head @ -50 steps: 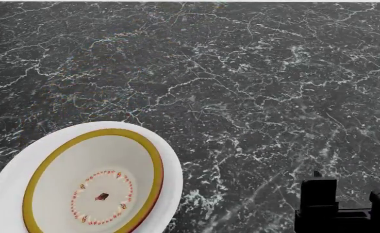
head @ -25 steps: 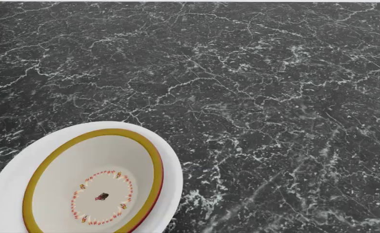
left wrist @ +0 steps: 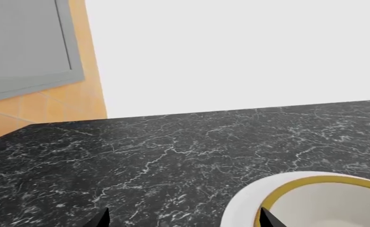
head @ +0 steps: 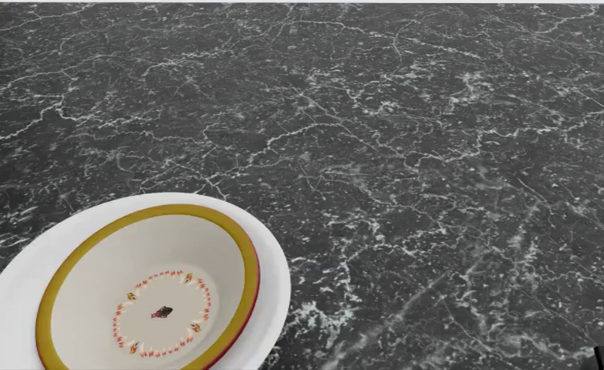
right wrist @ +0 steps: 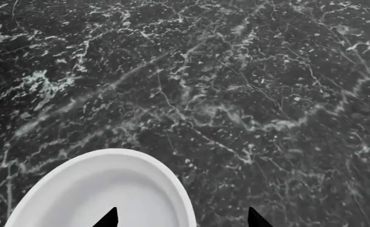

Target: Stack the bowls from largest to smallest.

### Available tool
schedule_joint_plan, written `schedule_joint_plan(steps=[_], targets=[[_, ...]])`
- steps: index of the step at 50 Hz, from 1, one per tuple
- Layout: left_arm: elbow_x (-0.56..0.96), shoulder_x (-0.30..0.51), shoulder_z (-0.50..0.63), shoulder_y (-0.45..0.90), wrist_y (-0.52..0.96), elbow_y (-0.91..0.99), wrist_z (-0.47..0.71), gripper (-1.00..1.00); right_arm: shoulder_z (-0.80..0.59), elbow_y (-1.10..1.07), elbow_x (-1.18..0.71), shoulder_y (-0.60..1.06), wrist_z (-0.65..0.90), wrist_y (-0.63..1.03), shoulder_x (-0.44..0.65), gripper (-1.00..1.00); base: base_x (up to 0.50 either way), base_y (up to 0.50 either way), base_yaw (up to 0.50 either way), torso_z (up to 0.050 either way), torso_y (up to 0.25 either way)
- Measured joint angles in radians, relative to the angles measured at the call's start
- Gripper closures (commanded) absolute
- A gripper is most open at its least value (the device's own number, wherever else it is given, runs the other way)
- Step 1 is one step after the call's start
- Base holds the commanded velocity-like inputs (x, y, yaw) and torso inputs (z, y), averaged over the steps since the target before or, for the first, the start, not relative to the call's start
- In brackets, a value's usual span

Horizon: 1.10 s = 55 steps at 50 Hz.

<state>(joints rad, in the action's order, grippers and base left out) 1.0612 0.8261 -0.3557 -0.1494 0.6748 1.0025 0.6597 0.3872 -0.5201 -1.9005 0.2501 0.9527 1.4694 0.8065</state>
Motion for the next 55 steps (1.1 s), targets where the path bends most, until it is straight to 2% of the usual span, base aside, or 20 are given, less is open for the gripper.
schedule_joint_plan(steps=[26,27,42,55], targets=[[-0.021,0.012,0.05,0.009,-0.013,-0.007,0.01,-1.0,0.045,0.024,0.103,-0.065,-0.185,-0.056,-0.005,-1.0,0.0,0.0,0.0,0.0,0.0],[-0.021,0.012,0.052,0.01,-0.013,-0.007,0.01,-1.0,0.047,0.025,0.098,-0.07,-0.185,-0.058,-0.003,1.0,0.0,0.0,0.0,0.0,0.0],[-0.019,0.024,0.061,0.008,-0.022,-0.008,0.02,-1.0,0.034,0.039,0.078,-0.085,-0.143,-0.088,0.024,1.0,0.0,0.0,0.0,0.0,0.0],[-0.016,0.033,0.06,0.002,-0.032,-0.01,0.025,-1.0,-0.038,0.035,-0.039,-0.039,-0.023,-0.15,0.076,1.0,0.0,0.0,0.0,0.0,0.0]])
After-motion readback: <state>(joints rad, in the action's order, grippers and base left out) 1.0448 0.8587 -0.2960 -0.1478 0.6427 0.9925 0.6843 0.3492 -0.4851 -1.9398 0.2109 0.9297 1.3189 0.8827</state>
